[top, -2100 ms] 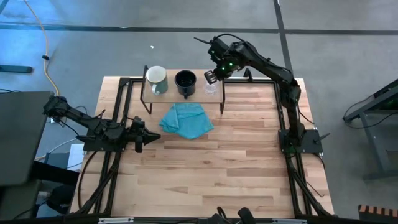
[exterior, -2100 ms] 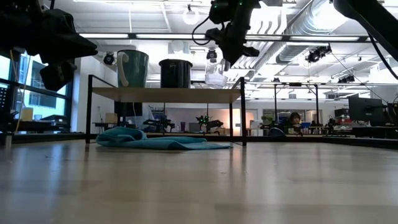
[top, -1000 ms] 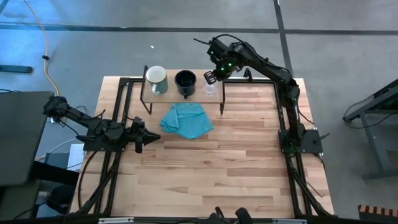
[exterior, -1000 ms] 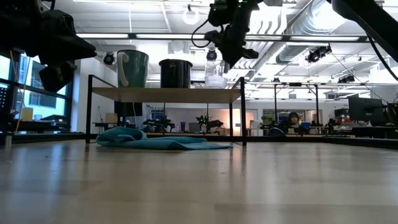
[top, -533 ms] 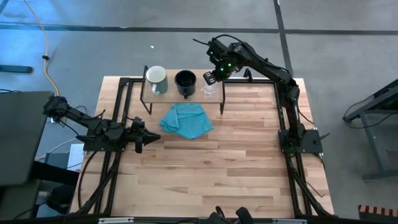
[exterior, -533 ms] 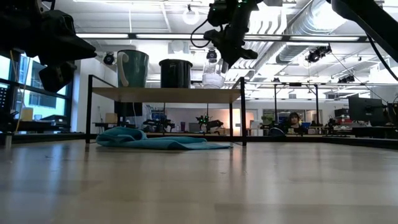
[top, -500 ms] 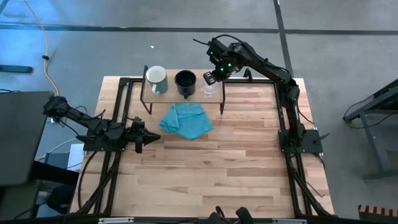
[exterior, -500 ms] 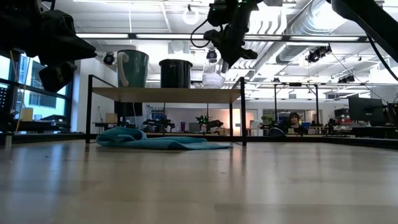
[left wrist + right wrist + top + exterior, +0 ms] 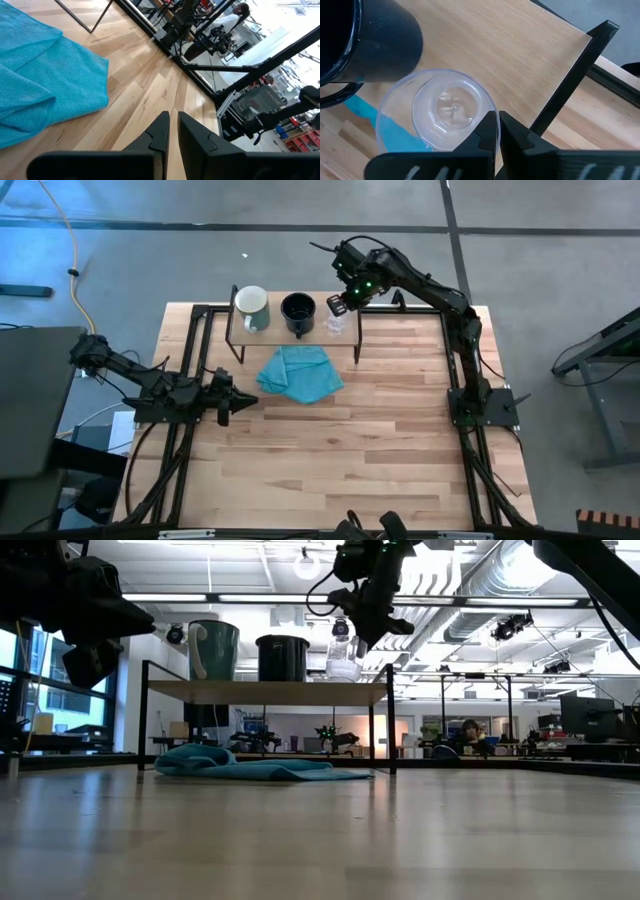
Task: Stack small to large cups/mugs on shelf
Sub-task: Put the transparent mug on the shelf
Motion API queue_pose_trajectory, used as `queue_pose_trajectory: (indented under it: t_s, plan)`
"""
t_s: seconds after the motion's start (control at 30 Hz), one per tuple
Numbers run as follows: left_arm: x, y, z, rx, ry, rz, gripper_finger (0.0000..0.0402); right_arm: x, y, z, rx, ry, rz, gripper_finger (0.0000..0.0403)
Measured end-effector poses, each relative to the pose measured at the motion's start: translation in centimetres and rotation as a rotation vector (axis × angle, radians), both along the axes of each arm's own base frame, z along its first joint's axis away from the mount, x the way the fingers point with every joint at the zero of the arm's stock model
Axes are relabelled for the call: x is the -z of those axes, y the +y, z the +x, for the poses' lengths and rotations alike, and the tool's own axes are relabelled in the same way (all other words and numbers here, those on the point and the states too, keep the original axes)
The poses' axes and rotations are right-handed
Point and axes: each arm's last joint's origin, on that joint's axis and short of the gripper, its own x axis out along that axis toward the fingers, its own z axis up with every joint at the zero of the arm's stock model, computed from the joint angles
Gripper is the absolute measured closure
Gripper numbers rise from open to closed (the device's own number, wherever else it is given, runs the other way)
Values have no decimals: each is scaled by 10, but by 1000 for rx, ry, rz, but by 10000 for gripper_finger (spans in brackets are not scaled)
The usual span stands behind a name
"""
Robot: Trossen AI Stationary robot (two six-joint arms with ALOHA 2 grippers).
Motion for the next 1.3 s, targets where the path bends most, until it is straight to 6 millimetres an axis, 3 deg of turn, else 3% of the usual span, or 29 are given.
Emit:
queue_pose_trajectory:
  t_s: [1.3]
  plan:
    - [2, 0, 0, 1, 17, 9, 376, -1, -8, -3, -29, -46, 45, 391]
